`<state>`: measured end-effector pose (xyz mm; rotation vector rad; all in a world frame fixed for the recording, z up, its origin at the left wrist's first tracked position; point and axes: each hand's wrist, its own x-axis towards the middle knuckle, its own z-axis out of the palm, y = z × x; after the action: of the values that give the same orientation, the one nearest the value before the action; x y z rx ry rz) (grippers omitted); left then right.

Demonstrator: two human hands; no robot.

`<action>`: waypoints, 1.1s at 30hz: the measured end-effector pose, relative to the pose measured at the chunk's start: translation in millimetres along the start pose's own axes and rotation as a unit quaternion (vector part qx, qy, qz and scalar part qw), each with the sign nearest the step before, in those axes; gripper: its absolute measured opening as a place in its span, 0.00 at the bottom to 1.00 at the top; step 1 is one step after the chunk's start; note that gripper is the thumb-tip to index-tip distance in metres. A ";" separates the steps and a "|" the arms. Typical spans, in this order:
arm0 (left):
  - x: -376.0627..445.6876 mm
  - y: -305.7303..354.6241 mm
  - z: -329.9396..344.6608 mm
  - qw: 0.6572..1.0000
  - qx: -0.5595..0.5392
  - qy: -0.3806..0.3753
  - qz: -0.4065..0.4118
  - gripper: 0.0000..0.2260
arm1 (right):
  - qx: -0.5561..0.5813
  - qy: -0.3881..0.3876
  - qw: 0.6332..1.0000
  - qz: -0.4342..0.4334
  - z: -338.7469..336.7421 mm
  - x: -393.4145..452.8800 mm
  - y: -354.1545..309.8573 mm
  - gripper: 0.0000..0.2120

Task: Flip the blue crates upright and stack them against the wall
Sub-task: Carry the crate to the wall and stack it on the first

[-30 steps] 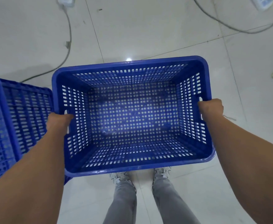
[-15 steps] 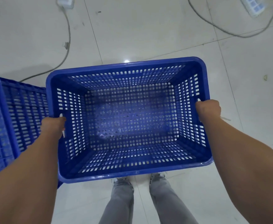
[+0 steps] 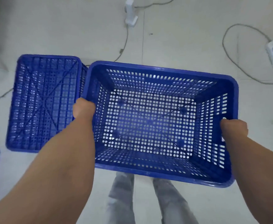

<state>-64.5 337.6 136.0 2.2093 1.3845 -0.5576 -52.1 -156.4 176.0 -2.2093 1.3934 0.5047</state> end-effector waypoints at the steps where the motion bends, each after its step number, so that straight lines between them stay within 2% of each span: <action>1: -6.9 -7.3 -8.1 1.000 -0.002 0.007 -0.005 0.17 | -0.005 -0.013 1.000 -0.008 -9.0 -8.6 -3.0 0.08; 4: -30.4 -32.7 -33.1 0.999 -0.014 0.023 -0.025 0.19 | 0.000 -0.034 0.999 -0.040 -32.1 -32.2 -10.0 0.17; 7: -53.8 -66.4 -57.5 0.998 -0.028 0.031 -0.053 0.17 | 0.002 -0.025 0.995 -0.101 -50.4 -56.8 -13.3 0.19; 10: -83.0 -104.5 -82.4 0.994 -0.053 0.057 -0.083 0.27 | 0.015 -0.021 0.991 -0.130 -67.5 -90.3 -18.9 0.18; 13: -121.5 -152.1 -108.9 0.988 -0.090 0.074 -0.106 0.24 | 0.003 -0.034 0.986 -0.165 -81.5 -129.3 -19.6 0.08; 16: -159.0 -206.1 -133.8 0.977 -0.149 0.079 -0.130 0.21 | -0.001 -0.040 0.979 -0.199 -90.2 -168.5 -14.4 0.09; 19: -195.6 -261.9 -158.6 0.964 -0.193 0.086 -0.160 0.15 | -0.028 -0.049 0.967 -0.247 -95.0 -212.7 -6.0 0.12; 23: -244.4 -343.7 -194.3 0.954 -0.210 0.102 -0.188 0.17 | -0.055 -0.065 0.950 -0.301 -97.7 -289.7 11.9 0.06; 25: -267.3 -391.4 -209.1 0.944 -0.227 0.108 -0.212 0.16 | -0.069 -0.062 0.939 -0.332 -95.4 -332.1 24.4 0.11; 27: -289.5 -441.4 -222.6 0.935 -0.241 0.118 -0.230 0.16 | -0.085 -0.073 0.924 -0.365 -88.2 -369.5 36.5 0.05; 33: -327.6 -612.7 -242.9 0.894 -0.293 0.143 -0.308 0.13 | -0.109 -0.125 0.880 -0.444 -46.9 -481.5 71.2 0.09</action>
<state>-733.1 477.3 410.3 1.3841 2.0909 0.0243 -313.9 143.3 460.2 -2.5342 0.1067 0.5732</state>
